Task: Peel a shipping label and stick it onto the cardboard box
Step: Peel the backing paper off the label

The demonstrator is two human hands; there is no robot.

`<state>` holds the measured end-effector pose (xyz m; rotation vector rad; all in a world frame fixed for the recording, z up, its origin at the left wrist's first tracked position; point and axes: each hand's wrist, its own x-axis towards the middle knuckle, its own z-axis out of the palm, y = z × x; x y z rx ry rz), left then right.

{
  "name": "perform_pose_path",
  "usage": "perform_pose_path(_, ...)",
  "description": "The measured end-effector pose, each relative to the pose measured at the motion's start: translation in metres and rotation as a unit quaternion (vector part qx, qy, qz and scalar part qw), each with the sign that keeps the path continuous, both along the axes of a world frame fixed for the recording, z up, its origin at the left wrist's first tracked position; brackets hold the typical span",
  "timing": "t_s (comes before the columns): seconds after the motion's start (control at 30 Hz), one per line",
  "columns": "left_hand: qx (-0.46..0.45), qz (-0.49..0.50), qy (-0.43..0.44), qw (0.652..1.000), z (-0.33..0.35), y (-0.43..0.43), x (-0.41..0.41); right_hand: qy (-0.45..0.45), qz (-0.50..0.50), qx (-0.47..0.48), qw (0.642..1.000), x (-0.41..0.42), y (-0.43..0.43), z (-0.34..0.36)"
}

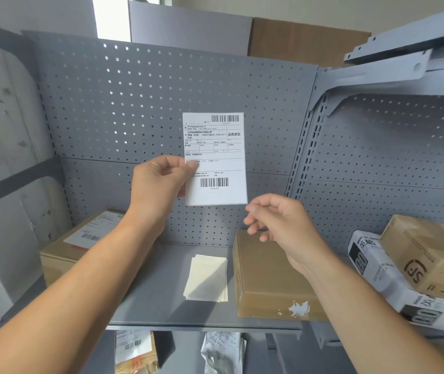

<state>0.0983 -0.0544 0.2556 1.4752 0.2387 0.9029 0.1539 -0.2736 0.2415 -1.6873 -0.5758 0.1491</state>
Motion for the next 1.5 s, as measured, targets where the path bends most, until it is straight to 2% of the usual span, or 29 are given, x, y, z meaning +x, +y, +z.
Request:
perform_pose_path(0.27,0.02,0.0,0.005,1.0,-0.001,-0.004,0.0,-0.001,-0.001,-0.001,1.0,-0.001,0.005,0.002)
perform_pose_path(0.9,0.005,-0.017,0.01,1.0,-0.008,-0.005,0.004,-0.01,0.0,0.004,1.0,-0.006,0.002,-0.002)
perform_pose_path(1.5,-0.01,-0.032,0.019,0.999,-0.02,-0.003,0.002,0.028,0.016,0.026,0.999,-0.011,0.004,-0.011)
